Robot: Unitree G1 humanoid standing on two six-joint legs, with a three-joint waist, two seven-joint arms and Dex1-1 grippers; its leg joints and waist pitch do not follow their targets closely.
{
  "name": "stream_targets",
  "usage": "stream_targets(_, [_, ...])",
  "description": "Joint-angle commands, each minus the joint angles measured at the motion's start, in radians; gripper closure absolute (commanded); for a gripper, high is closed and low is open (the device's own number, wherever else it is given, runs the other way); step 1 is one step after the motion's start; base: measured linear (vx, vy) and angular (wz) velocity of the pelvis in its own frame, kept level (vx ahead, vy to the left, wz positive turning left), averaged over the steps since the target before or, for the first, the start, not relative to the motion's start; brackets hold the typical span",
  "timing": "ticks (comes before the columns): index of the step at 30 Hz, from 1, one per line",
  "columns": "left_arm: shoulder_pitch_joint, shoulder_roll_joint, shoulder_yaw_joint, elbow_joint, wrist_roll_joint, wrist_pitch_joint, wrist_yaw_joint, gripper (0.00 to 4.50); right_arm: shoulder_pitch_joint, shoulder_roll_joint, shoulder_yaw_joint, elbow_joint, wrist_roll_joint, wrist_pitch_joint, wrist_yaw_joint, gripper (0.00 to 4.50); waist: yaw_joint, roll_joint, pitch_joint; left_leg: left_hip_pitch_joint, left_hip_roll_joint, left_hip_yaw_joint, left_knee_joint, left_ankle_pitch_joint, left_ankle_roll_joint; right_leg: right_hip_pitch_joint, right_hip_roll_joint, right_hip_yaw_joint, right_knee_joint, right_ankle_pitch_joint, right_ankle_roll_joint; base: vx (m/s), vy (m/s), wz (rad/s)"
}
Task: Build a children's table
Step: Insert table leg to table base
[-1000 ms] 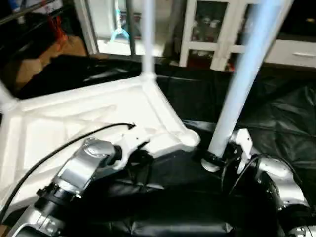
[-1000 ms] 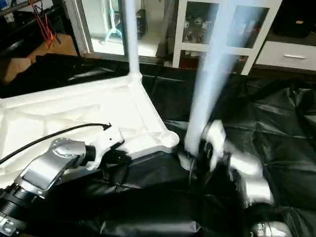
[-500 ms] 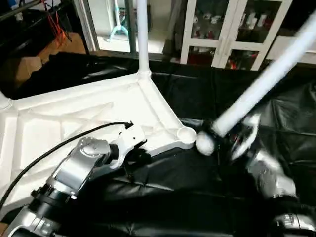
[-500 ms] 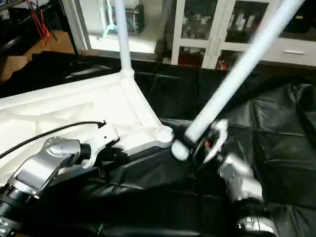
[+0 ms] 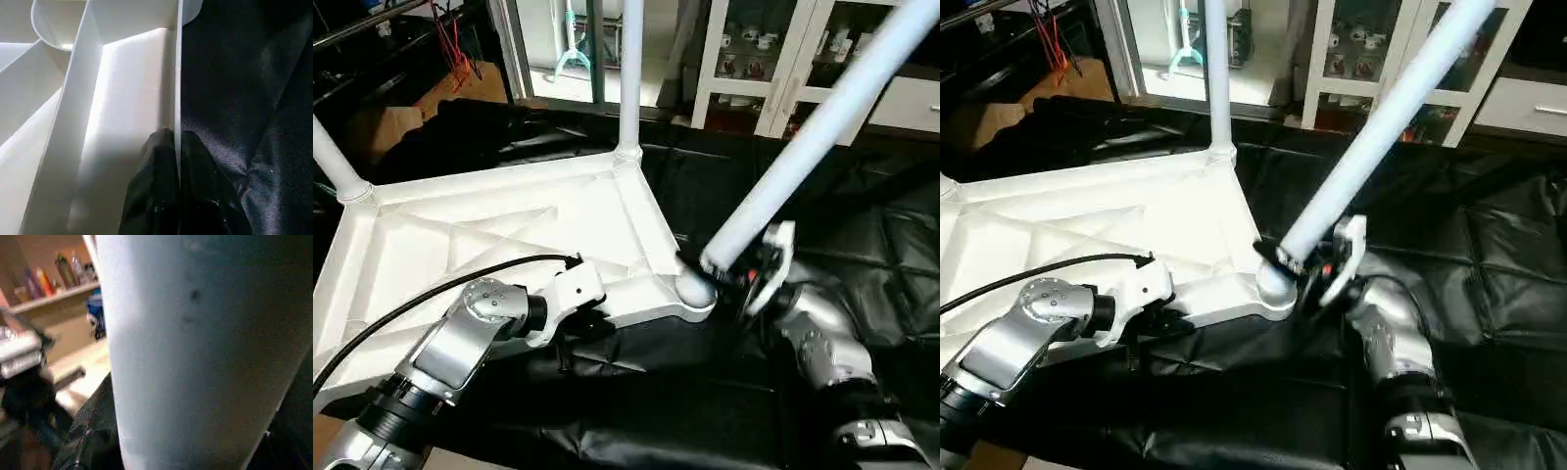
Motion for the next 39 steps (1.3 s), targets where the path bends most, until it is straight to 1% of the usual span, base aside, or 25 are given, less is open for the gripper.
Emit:
stream_targets(1, [0.017, -0.005, -0.012, 0.012, -0.013, -0.02, -0.008, 4.5, 0.0, -0.012, 0.005, 0.006, -0.018, -0.025, 0.013, 2.56, 0.003, -0.012, -0.055, 0.01, 0.044, -0.017, -0.038, 0.176, 0.203, 0.054, -0.075, 0.039, -0.04, 0.489, -0.268, 0.0, 0.0, 0.0])
stream_targets(2, [0.016, -0.004, -0.011, 0.015, -0.012, -0.023, -0.01, 4.5, 0.002, -0.023, 0.013, 0.03, -0.05, -0.065, 0.008, 2.56, 0.005, -0.01, -0.056, 0.012, 0.046, -0.017, -0.038, 0.169, 0.198, 0.052, -0.076, 0.038, -0.04, 0.469, -0.27, 0.0, 0.0, 0.0])
stream_targets(3, [0.016, -0.004, -0.011, 0.016, -0.011, -0.024, -0.011, 4.5, 0.002, -0.024, 0.014, 0.032, -0.052, -0.068, 0.007, 2.56, 0.004, -0.01, -0.056, 0.012, 0.046, -0.017, -0.038, 0.17, 0.197, 0.051, -0.076, 0.038, -0.039, 0.465, -0.272, 0.0, 0.0, 0.0])
stream_targets(5, [0.015, -0.003, -0.01, 0.018, -0.01, -0.027, -0.014, 4.5, -0.004, -0.038, 0.022, 0.072, -0.092, -0.12, -0.007, 2.56, 0.006, -0.011, -0.057, 0.011, 0.044, -0.017, -0.035, 0.186, 0.202, 0.053, -0.074, 0.039, -0.037, 0.482, -0.278, 0.0, 0.0, 0.0])
stream_targets(7, [0.015, -0.003, -0.01, 0.019, -0.009, -0.029, -0.015, 4.5, -0.006, -0.044, 0.029, 0.087, -0.112, -0.145, -0.016, 2.56, 0.006, -0.012, -0.058, 0.01, 0.043, -0.016, -0.034, 0.186, 0.205, 0.053, -0.075, 0.039, -0.037, 0.486, -0.278, 0.0, 0.0, 0.0])
stream_targets(10, [0.013, -0.002, -0.009, 0.024, -0.008, -0.033, -0.019, 4.5, -0.008, -0.05, 0.037, 0.111, -0.141, -0.171, -0.031, 2.56, 0.005, -0.011, -0.054, 0.01, 0.044, -0.016, -0.036, 0.156, 0.2, 0.052, -0.076, 0.039, -0.041, 0.446, -0.28, 0.0, 0.0, 0.0])
stream_targets(11, [0.011, -0.003, -0.008, 0.028, -0.007, -0.035, -0.02, 4.5, -0.009, -0.053, 0.05, 0.132, -0.163, -0.19, -0.035, 2.56, 0.005, -0.011, -0.055, 0.01, 0.045, -0.016, -0.036, 0.149, 0.196, 0.052, -0.077, 0.039, -0.04, 0.432, -0.282, 0.0, 0.0, 0.0])
stream_targets(12, [0.011, -0.003, -0.008, 0.03, -0.007, -0.037, -0.02, 4.5, -0.009, -0.053, 0.053, 0.137, -0.167, -0.195, -0.036, 2.56, 0.005, -0.004, -0.054, 0.01, 0.045, -0.017, -0.036, 0.147, 0.194, 0.051, -0.077, 0.04, -0.04, 0.426, -0.283, 0.0, 0.0, 0.0])
stream_targets(13, [0.01, -0.004, -0.008, 0.033, -0.006, -0.038, -0.02, 4.5, -0.01, -0.053, 0.056, 0.146, -0.174, -0.199, -0.037, 2.56, 0.002, -0.008, -0.054, 0.01, 0.045, -0.016, -0.036, 0.139, 0.191, 0.051, -0.076, 0.039, -0.042, 0.418, -0.284, 0.0, 0.0, 0.0])
stream_targets(14, [0.009, -0.004, -0.008, 0.035, -0.005, -0.04, -0.021, 4.5, -0.011, -0.056, 0.067, 0.163, -0.191, -0.209, -0.042, 2.56, 0.002, -0.008, -0.054, 0.01, 0.046, -0.017, -0.037, 0.135, 0.19, 0.053, -0.077, 0.04, -0.042, 0.411, -0.286, 0.0, 0.0, 0.0])
stream_targets(15, [0.006, -0.003, -0.007, 0.038, -0.005, -0.039, -0.022, 4.5, -0.007, -0.077, 0.125, 0.204, -0.266, -0.225, -0.054, 2.56, 0.0, -0.008, -0.054, 0.01, 0.046, -0.017, -0.037, 0.129, 0.187, 0.052, -0.077, 0.038, -0.043, 0.398, -0.288, 0.0, 0.0, 0.0])
stream_targets(16, [0.006, -0.003, -0.006, 0.039, -0.005, -0.039, -0.023, 4.5, -0.005, -0.085, 0.148, 0.221, -0.293, -0.232, -0.054, 2.56, -0.001, -0.007, -0.053, 0.01, 0.045, -0.017, -0.037, 0.127, 0.186, 0.051, -0.075, 0.038, -0.044, 0.39, -0.288, 0.0, 0.0, 0.0])
stream_targets(18, [0.005, -0.003, -0.006, 0.039, -0.004, -0.039, -0.023, 4.5, -0.004, -0.09, 0.166, 0.234, -0.311, -0.23, -0.052, 2.56, -0.005, -0.007, -0.05, 0.01, 0.045, -0.016, -0.039, 0.103, 0.18, 0.05, -0.077, 0.039, -0.05, 0.355, -0.287, 0.0, 0.0, 0.0])
stream_targets(19, [0.006, -0.002, -0.005, 0.04, -0.004, -0.039, -0.024, 4.5, -0.001, -0.095, 0.188, 0.25, -0.33, -0.208, -0.047, 2.56, -0.007, -0.008, -0.05, 0.012, 0.045, -0.017, -0.041, 0.086, 0.168, 0.052, -0.076, 0.04, -0.053, 0.332, -0.284, 0.0, 0.0, 0.0])
stream_targets(20, [0.006, -0.001, -0.005, 0.039, -0.003, -0.038, -0.024, 4.5, 0.003, -0.097, 0.197, 0.259, -0.337, -0.211, -0.036, 2.56, -0.009, -0.012, -0.05, 0.012, 0.047, -0.017, -0.043, 0.07, 0.164, 0.053, -0.077, 0.041, -0.055, 0.32, -0.284, 0.0, 0.0, 0.0])
stream_targets(22, [0.007, 0.0, -0.004, 0.039, -0.003, -0.037, -0.025, 4.5, 0.005, -0.101, 0.208, 0.279, -0.351, -0.231, -0.025, 2.56, -0.01, -0.009, -0.053, 0.014, 0.049, -0.018, -0.044, 0.061, 0.158, 0.053, -0.079, 0.041, -0.054, 0.322, -0.288, 0.0, 0.0, 0.0])
stream_targets(25, [0.01, 0.002, -0.003, 0.04, -0.003, -0.038, -0.024, 4.5, 0.004, -0.104, 0.214, 0.293, -0.362, -0.25, -0.026, 2.56, -0.012, -0.011, -0.054, 0.017, 0.05, -0.019, -0.047, 0.059, 0.156, 0.054, -0.078, 0.039, -0.054, 0.338, -0.293, 0.0, 0.0, 0.0])
stream_targets(26, [0.013, 0.003, -0.002, 0.038, -0.003, -0.038, -0.023, 4.5, 0.005, -0.1, 0.207, 0.302, -0.348, -0.255, -0.036, 2.56, -0.012, -0.012, -0.053, 0.018, 0.051, -0.019, -0.048, 0.05, 0.156, 0.053, -0.079, 0.039, -0.056, 0.33, -0.295, 0.0, 0.0, 0.0])
stream_targets(27, [0.014, 0.003, -0.001, 0.038, -0.003, -0.037, -0.022, 4.5, 0.006, -0.098, 0.202, 0.305, -0.342, -0.258, -0.04, 2.56, -0.012, -0.011, -0.051, 0.019, 0.052, -0.019, -0.05, 0.041, 0.154, 0.052, -0.079, 0.039, -0.058, 0.318, -0.297, 0.0, 0.0, 0.0])
stream_targets(29, [0.015, 0.002, 0.0, 0.037, -0.002, -0.036, -0.021, 4.5, 0.008, -0.094, 0.196, 0.309, -0.334, -0.262, -0.046, 2.56, -0.013, -0.012, -0.052, 0.02, 0.052, -0.019, -0.051, 0.03, 0.146, 0.056, -0.08, 0.04, -0.06, 0.298, -0.297, 0.0, 0.0, 0.0])
stream_targets(32, [0.015, 0.001, 0.0, 0.037, -0.001, -0.036, -0.02, 4.5, 0.011, -0.091, 0.191, 0.311, -0.331, -0.269, -0.052, 2.56, -0.014, -0.013, -0.054, 0.019, 0.052, -0.02, -0.051, 0.038, 0.145, 0.056, -0.08, 0.04, -0.059, 0.321, -0.296, 0.0, 0.0, 0.0])
stream_targets(37, [0.015, -0.002, 0.002, 0.037, 0.0, -0.031, -0.021, 4.5, 0.014, -0.075, 0.163, 0.319, -0.303, -0.29, -0.081, 2.56, -0.015, -0.012, -0.053, 0.02, 0.053, -0.02, -0.053, 0.022, 0.137, 0.055, -0.08, 0.04, -0.061, 0.319, -0.295, 0.0, 0.0, 0.0])
stream_targets(39, [0.015, -0.003, 0.003, 0.037, 0.001, -0.03, -0.021, 4.5, 0.012, -0.068, 0.151, 0.32, -0.292, -0.29, -0.096, 2.56, -0.016, -0.012, -0.052, 0.021, 0.053, -0.02, -0.055, 0.007, 0.132, 0.054, -0.081, 0.041, -0.063, 0.304, -0.294, 0.0, 0.0, 0.0])
